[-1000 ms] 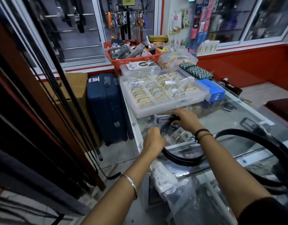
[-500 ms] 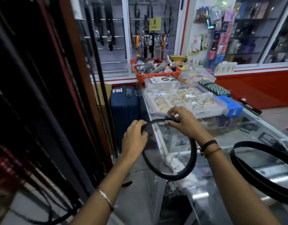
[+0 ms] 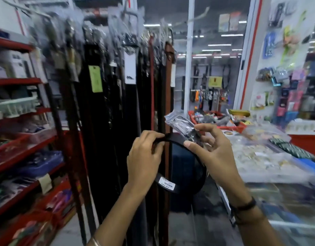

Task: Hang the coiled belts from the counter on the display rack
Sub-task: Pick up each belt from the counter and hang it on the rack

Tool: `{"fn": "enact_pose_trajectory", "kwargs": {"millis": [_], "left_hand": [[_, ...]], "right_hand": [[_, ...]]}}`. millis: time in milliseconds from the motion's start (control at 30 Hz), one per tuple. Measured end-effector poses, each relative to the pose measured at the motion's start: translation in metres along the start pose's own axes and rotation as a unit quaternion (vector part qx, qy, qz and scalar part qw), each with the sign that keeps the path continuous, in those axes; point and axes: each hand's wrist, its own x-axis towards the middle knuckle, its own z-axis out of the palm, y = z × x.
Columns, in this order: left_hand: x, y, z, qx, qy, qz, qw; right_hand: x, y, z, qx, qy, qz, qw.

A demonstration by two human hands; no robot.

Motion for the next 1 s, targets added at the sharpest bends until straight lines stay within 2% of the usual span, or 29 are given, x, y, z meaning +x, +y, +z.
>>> {"fn": "enact_pose_trajectory", "kwargs": {"millis": [67,167,267,433,700,1000], "left_hand": [[0.013,0.009,-0.018,-0.102,0.006,0.008,0.995],[0.033,0.029,-0.047,-0.274,0.005,-0.021,0.961],[0.054,0.041,-0.068,-0.348,0.014,-0.011,0.937],[0.092,0.046,-0.091,-0.362,0.056,0.024,0.930],[0.158,0.057,-0.115,-0.362,0.077,0.099,0.924],[0.198,0.065,-0.120,-0.346,0.071,0.120,0.928]], "right_hand": [[0.006,-0.017,0.020,0.014,0.027,-0.037,0.999],[0.019,-0.037,0.051,0.028,0.057,-0.096,0.993],[0.034,-0.052,0.077,0.040,0.076,-0.145,0.986],[0.062,-0.078,0.110,0.062,0.087,-0.228,0.968],[0.114,-0.112,0.136,0.096,0.125,-0.302,0.940],[0.143,-0.129,0.146,0.139,0.171,-0.288,0.932]]}}
